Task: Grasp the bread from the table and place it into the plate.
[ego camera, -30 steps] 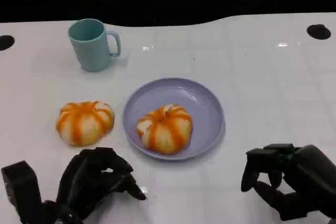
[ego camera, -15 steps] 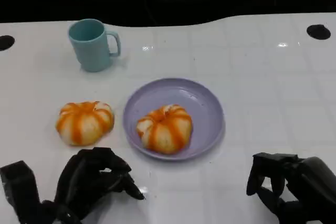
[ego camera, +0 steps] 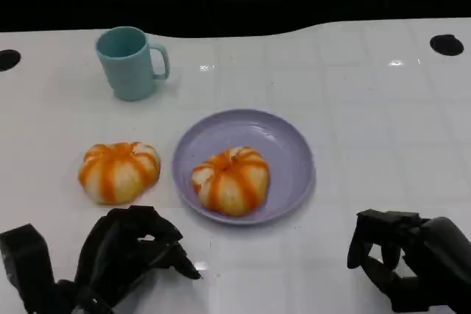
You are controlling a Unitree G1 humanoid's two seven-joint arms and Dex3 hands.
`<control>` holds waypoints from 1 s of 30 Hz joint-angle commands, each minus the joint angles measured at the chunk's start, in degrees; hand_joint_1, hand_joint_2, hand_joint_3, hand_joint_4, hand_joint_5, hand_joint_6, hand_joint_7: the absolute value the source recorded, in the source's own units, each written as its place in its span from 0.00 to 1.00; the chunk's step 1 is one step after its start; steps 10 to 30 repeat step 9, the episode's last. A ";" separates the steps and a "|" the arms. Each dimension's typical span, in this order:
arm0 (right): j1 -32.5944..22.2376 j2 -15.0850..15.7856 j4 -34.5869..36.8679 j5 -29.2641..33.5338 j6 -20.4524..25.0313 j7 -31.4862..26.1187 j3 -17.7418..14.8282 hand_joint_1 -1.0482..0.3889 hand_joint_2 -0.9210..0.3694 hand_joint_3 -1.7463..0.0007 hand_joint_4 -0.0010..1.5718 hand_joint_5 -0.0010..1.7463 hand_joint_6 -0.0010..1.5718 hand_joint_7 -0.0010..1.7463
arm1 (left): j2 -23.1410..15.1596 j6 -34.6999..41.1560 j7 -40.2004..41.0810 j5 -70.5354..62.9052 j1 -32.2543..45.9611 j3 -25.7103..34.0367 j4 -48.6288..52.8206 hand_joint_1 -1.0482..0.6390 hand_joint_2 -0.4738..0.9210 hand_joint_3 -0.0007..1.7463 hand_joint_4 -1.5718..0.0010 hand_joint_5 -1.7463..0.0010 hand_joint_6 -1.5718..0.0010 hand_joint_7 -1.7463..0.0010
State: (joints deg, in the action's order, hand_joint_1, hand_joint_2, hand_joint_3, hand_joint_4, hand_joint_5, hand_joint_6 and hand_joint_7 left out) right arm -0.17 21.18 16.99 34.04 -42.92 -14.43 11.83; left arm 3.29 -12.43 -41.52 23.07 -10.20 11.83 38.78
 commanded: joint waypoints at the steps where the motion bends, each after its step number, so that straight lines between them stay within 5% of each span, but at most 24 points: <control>1: 0.63 0.59 1.33 0.10 -1.94 -1.36 -0.33 0.65 0.34 0.34 0.51 1.00 0.37 0.89 | -0.97 0.35 -0.70 0.96 -0.34 0.64 0.36 0.00 0.82 0.00 0.00 0.66 0.00 0.82; 30: 1.15 0.62 2.29 1.26 -2.53 -2.42 -0.11 0.64 0.35 0.34 0.50 1.00 0.38 0.87 | -1.36 -0.34 -1.08 1.20 -0.49 0.55 1.13 0.00 0.83 0.00 0.00 0.66 0.00 0.82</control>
